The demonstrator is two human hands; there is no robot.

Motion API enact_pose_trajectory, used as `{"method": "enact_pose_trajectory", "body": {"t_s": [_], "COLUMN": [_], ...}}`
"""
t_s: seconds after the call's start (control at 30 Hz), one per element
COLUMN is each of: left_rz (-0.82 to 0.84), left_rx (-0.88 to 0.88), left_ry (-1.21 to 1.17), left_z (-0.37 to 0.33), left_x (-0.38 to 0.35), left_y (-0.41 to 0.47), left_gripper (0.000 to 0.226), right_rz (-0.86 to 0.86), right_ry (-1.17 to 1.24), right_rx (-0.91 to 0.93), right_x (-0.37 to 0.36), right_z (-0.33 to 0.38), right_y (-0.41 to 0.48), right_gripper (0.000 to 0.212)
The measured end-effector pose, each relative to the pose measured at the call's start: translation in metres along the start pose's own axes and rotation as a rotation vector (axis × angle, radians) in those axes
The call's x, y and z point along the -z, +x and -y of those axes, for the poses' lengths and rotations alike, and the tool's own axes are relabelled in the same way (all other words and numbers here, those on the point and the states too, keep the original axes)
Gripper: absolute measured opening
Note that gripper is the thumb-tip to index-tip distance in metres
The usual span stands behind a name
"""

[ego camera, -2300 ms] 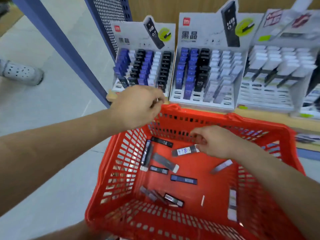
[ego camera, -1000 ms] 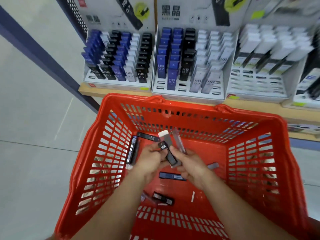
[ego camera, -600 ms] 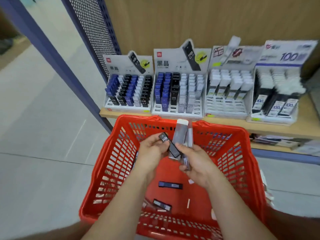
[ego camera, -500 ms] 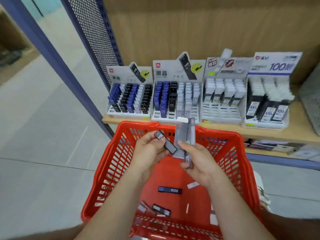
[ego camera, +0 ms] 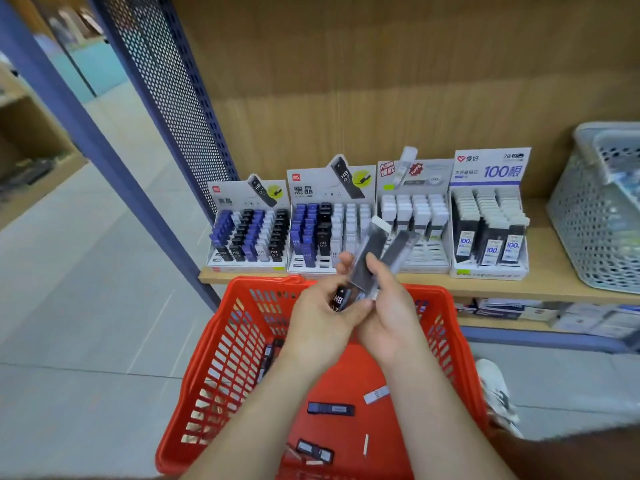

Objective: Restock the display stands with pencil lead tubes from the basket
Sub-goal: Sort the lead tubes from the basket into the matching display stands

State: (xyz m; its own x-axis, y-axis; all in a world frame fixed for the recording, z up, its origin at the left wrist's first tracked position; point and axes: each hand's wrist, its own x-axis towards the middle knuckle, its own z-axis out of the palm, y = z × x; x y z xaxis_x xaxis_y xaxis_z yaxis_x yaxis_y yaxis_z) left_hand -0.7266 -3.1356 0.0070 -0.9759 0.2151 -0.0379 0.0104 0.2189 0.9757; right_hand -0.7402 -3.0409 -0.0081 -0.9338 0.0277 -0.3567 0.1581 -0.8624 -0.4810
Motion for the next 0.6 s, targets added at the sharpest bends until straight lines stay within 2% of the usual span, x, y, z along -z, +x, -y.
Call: {"method": "enact_pose_trajectory", "body": {"t_s": [0.1,0.23,0.3,0.4,0.53,0.6], "left_rz": [0.024,0.003,-0.029,-0.04,-0.052,-0.037], "left_rx": [-0.025,0.03,0.061,0.089,0.087,0.096], "left_ry": [0.063,0.125,0.08,-0.047,-0.167,-0.16], "left_z": [0.002,0.001,0.0,-0.006,-0.008,-0.009], "left_x": [0.011,0.029,0.036,0.039,0.03,0.03], "left_y": [0.002,0.003,0.001,-0.001,0.0,0.0], "left_gripper": [0.015,0.017,0.021,0.016,0.015,0.015], "right_rz": [0.026,0.04,0.001,-0.048,-0.024,-0.058], "right_ry": [-0.036,-0.05,-0.11,-0.271,-0.587,-0.646], "right_rx": [0.083,0.194,0.223,0.178,0.151,0.179], "right_x": [-0.001,0.001,0.001,-0.005,-0.021,-0.024], "right_z": [0.014,0.044,0.055,0.055,0.028,0.018], "right_y": [0.004,0.001,-0.005,-0.014,-0.017,-0.015], "right_gripper": [0.024,0.021,0.014,0.006,0.027,0.026]}}
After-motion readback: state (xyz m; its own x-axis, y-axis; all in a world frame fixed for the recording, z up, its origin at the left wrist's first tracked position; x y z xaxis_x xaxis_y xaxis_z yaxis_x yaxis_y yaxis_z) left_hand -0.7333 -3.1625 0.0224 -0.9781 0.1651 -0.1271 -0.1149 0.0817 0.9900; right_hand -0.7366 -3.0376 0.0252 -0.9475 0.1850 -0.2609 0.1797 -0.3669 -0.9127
